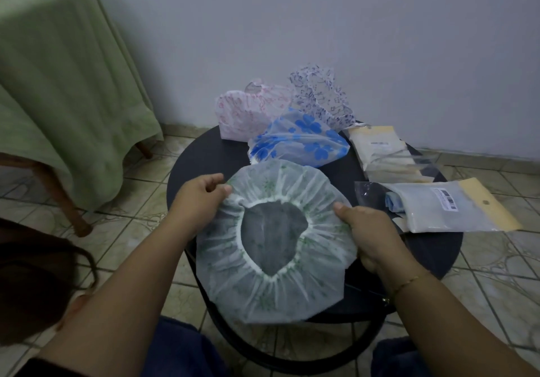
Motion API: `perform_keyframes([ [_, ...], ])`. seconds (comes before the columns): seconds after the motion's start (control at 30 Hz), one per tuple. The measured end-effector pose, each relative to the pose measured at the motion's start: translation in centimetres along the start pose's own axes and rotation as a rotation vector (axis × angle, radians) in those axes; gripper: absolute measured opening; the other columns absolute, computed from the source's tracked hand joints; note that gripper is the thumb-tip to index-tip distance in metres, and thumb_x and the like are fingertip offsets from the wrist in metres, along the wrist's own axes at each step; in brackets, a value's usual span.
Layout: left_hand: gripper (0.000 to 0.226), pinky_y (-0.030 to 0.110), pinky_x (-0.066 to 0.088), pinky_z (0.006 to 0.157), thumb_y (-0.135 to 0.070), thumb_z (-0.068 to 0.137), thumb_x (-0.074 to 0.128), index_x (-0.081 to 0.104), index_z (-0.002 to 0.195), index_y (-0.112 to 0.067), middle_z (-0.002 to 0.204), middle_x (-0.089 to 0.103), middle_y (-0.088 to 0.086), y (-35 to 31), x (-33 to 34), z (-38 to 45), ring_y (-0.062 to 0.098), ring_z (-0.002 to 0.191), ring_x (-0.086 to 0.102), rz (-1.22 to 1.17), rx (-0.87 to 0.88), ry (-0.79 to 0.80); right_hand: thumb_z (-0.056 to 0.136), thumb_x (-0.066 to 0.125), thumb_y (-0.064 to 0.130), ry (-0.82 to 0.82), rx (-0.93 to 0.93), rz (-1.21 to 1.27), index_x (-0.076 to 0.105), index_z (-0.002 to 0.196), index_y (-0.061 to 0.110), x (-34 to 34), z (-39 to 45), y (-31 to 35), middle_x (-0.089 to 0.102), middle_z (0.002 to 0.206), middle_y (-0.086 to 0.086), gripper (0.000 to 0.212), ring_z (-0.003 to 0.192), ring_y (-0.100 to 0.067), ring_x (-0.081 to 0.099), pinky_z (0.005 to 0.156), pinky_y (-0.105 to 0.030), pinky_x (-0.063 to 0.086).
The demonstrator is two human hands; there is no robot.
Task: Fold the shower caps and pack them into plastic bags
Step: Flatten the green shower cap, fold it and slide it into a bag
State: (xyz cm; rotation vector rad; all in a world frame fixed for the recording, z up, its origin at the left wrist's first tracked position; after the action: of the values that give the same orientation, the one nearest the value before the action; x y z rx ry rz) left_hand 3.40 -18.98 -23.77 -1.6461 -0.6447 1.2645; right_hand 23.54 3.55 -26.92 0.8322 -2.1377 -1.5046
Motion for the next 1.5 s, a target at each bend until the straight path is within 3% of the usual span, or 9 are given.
perform_keyframes([
  [0.27, 0.032, 0.034, 0.048, 0.090, -0.024, 0.088, 0.064, 0.064, 0.118, -0.012, 0.114, 0.065, 0.005, 2.2, -3.2, 1.5, 0.019, 0.101, 0.060, -0.040, -0.072, -0.177, 0.092, 0.059, 0.022, 0.012, 0.028, -0.223, 0.057, 0.079, 0.003, -0.5, 0.1, 0.1, 0.059, 0.081, -0.019, 0.023, 0.056, -0.028, 0.057, 0.038, -0.029, 0.048],
  [0.33, 0.025, 0.028, 0.045, 0.080, -0.025, 0.090, 0.062, 0.066, 0.112, -0.015, 0.106, 0.066, 0.001, 2.0, -3.2, 1.5, 0.014, 0.093, 0.059, -0.014, -0.046, -0.177, 0.089, 0.061, 0.014, 0.108, -0.038, -0.346, 0.062, 0.095, 0.004, 0.2, -0.1, 0.6, 0.064, 0.086, -0.012, 0.011, 0.060, -0.022, 0.060, 0.048, -0.032, 0.052],
  [0.47, 0.017, 0.021, 0.045, 0.070, -0.027, 0.090, 0.062, 0.068, 0.106, -0.023, 0.097, 0.066, -0.008, 0.8, -1.5, 1.0, 0.003, 0.085, 0.059, -0.047, 0.045, -0.059, 0.083, 0.068, 0.013, 0.274, -0.148, -0.339, 0.041, 0.138, 0.015, 1.9, -0.9, 1.6, 0.057, 0.101, 0.015, 0.062, 0.092, 0.000, 0.057, 0.079, -0.023, 0.045],
  [0.7, 0.012, 0.003, 0.044, 0.064, -0.022, 0.086, 0.067, 0.069, 0.098, -0.024, 0.085, 0.069, -0.010, -1.5, 1.5, -0.1, -0.011, 0.070, 0.061, -0.168, 0.148, 0.060, 0.083, 0.065, 0.042, 0.119, -0.172, -0.334, 0.073, 0.082, 0.007, 1.4, -1.5, 2.9, 0.072, 0.074, 0.000, 0.036, 0.064, -0.008, 0.066, 0.050, -0.015, 0.047],
  [0.83, 0.015, 0.005, 0.046, 0.062, -0.022, 0.082, 0.072, 0.070, 0.096, -0.021, 0.082, 0.068, -0.003, -1.3, 1.1, 0.3, -0.002, 0.067, 0.060, -0.148, 0.146, -0.006, 0.085, 0.068, 0.025, 0.051, -0.198, -0.369, 0.067, 0.085, -0.011, 0.7, -0.6, 2.7, 0.068, 0.077, -0.009, 0.036, 0.065, -0.012, 0.060, 0.055, -0.018, 0.049],
  [1.13, 0.023, 0.009, 0.047, 0.063, -0.037, 0.081, 0.070, 0.067, 0.098, -0.022, 0.090, 0.067, -0.009, -0.5, -0.1, 1.1, 0.002, 0.079, 0.060, -0.108, 0.093, -0.075, 0.092, 0.057, 0.026, -0.121, -0.215, -0.353, 0.062, 0.080, 0.002, -1.2, 0.2, 2.6, 0.061, 0.080, -0.009, 0.027, 0.074, -0.020, 0.054, 0.060, -0.026, 0.041],
  [1.27, 0.030, 0.030, 0.045, 0.076, -0.050, 0.085, 0.060, 0.065, 0.081, -0.021, 0.086, 0.064, -0.006, 0.8, -1.7, 1.6, 0.012, 0.082, 0.059, 0.043, 0.015, -0.081, 0.091, 0.051, 0.009, -0.069, -0.166, -0.346, 0.053, 0.117, 0.015, -1.7, 0.1, 2.5, 0.057, 0.119, -0.006, 0.028, 0.091, -0.019, 0.054, 0.072, -0.029, 0.041],
  [1.37, 0.055, 0.031, 0.032, 0.062, -0.058, 0.091, 0.042, 0.047, 0.061, -0.013, 0.065, 0.049, 0.004, 1.0, -1.8, 1.2, 0.023, 0.065, 0.048, 0.262, -0.028, -0.032, 0.088, 0.051, 0.007, 0.039, -0.181, -0.391, 0.045, 0.130, 0.019, -0.9, 0.0, 2.5, 0.058, 0.097, 0.000, 0.044, 0.083, -0.015, 0.055, 0.068, -0.029, 0.043],
  [1.5, 0.076, 0.032, 0.035, 0.074, -0.065, 0.090, 0.034, 0.063, 0.108, 0.002, 0.114, 0.060, 0.023, 2.6, -2.0, 1.3, 0.034, 0.101, 0.055, 0.456, -0.181, 0.015, 0.088, 0.060, 0.036, -0.017, -0.168, -0.326, 0.055, 0.114, 0.014, -1.2, 0.1, 2.3, 0.060, 0.105, -0.003, 0.035, 0.088, -0.014, 0.058, 0.076, -0.033, 0.047],
])
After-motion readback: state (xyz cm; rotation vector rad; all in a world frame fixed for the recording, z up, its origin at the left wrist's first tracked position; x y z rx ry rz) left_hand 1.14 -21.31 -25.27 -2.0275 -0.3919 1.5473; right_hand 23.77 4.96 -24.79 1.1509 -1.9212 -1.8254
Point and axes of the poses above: each hand's wrist, its own z-axis towards the middle knuckle, its own x-axis out of the palm, y = z × x, the point moved 9 cm from there along z, towards the middle knuckle
